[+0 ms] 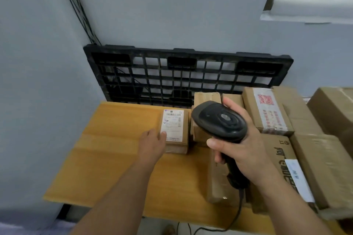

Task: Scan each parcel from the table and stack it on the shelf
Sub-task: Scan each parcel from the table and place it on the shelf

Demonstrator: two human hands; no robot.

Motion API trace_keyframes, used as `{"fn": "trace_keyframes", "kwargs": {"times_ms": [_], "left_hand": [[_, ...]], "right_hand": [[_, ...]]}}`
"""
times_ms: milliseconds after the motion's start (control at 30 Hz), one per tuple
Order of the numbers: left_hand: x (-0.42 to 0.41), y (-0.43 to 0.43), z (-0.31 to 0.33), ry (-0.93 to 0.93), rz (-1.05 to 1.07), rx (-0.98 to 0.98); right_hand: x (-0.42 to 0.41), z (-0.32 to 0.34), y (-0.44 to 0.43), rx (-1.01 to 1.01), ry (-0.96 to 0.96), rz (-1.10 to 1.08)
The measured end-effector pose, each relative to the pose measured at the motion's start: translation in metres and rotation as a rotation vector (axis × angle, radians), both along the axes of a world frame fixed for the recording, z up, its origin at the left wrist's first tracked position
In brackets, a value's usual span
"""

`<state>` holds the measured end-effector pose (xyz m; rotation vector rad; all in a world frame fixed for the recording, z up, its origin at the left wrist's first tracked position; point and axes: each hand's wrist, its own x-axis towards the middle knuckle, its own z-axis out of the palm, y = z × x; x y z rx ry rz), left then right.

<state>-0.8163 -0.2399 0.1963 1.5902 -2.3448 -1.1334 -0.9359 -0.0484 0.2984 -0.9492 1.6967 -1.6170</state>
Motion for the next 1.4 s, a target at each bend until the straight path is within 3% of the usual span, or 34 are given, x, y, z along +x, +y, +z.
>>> {"fn": "trace_keyframes", "kwargs": {"times_ms": [133, 400, 633, 800, 1200, 1400], "left_hand": [[-0.01, -0.015, -0.02, 0.008, -0.015, 0.131], [-0.013, -0.015, -0.007, 0.297, 0.086, 0.258], [-0.005, -0.029, 0.005, 0.283, 0.093, 0.428], [0.004, -0.028, 0.019, 0.284, -0.017, 0.558], [0.042, -0.032, 0.056, 0.543, 0.0, 0.198], [0.055, -0.02, 0.072, 0.582, -0.005, 0.075]], "right_hand": [[-0.004, -0.007, -0.006, 0.028, 0.004, -0.043], [-0.007, -0.014, -0.014, 0.044, -0.04, -0.085], [0.003, -0.011, -0.019, 0.012, -0.067, -0.041], [0.007, -0.007, -0.019, 0.014, -0.005, -0.009], [0.031, 0.032, 0.003, -0.117, -0.101, 0.085], [0.043, 0.045, 0.017, -0.145, -0.108, 0.151]]}}
